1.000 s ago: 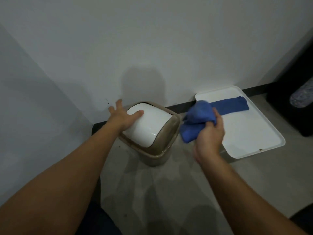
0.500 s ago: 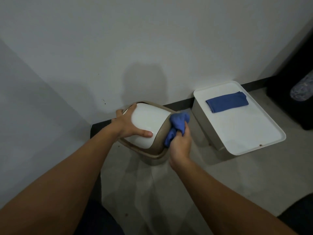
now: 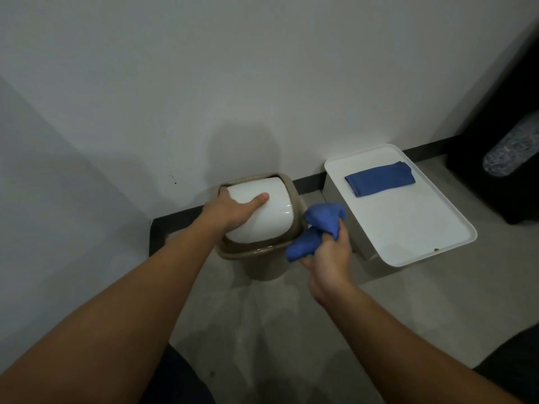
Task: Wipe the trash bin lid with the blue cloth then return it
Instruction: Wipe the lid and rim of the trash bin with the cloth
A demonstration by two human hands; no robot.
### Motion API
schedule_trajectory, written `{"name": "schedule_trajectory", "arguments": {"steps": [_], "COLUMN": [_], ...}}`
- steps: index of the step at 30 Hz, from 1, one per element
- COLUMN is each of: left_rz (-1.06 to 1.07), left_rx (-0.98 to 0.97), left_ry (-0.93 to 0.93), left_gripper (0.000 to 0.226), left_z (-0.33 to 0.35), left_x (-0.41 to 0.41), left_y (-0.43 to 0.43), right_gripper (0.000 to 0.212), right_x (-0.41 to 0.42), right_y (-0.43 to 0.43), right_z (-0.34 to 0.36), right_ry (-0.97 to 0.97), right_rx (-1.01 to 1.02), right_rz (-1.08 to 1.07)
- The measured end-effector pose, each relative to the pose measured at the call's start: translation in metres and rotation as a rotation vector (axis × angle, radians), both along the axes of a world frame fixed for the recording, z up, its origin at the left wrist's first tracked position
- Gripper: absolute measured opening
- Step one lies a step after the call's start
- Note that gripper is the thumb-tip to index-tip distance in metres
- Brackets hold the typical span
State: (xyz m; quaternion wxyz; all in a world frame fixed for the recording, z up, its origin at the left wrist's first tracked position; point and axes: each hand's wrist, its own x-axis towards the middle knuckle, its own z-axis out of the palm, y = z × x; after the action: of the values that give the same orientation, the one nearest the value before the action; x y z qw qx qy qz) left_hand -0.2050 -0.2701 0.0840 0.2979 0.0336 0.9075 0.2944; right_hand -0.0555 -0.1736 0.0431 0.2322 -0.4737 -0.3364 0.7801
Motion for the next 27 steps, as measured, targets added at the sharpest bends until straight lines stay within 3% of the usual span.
{"name": "schedule_trajectory", "arguments": {"steps": [5, 10, 15, 21, 24, 27], "left_rz": [0.034, 0.018, 0.007, -0.010, -0.019, -0.089], "left_rx": [0.046, -0.011, -0.046, -0.021, -0.048, -0.123], "left_ry": [-0.091, -0.028, 0.047, 0.088, 0.107, 0.158], "left_gripper": [0.090, 0.091, 0.095, 0.097, 0.099, 0.099], "left_z": [-0.002, -0.005, -0.005, -0.007, -0.006, -0.008], "left_x": [0.007, 0.011, 0.007, 0.004, 0.000, 0.002], "left_y": [0.011, 0.014, 0.017, 0.011, 0.006, 0.009], "right_gripper": [0.042, 0.038, 0.028, 0.021, 0.024, 0.026], "right_x": [-0.034, -0.036, -0.028, -0.008, -0.002, -0.021], "right_y": [0.008, -0.011, -0.050, -0.049, -0.015, 0.004], "right_z": [0.004, -0.008, -0.013, -0.007, -0.003, 0.008], "right_ry": [-0.106, -0.147, -0.071, -0.045, -0.218, -0.177], "right_rx": [0.334, 0.381, 0.299, -0.099, 0.099, 0.156], "right_rz": [0.179, 0.163, 0.212, 0.245, 0.002, -0.027]}}
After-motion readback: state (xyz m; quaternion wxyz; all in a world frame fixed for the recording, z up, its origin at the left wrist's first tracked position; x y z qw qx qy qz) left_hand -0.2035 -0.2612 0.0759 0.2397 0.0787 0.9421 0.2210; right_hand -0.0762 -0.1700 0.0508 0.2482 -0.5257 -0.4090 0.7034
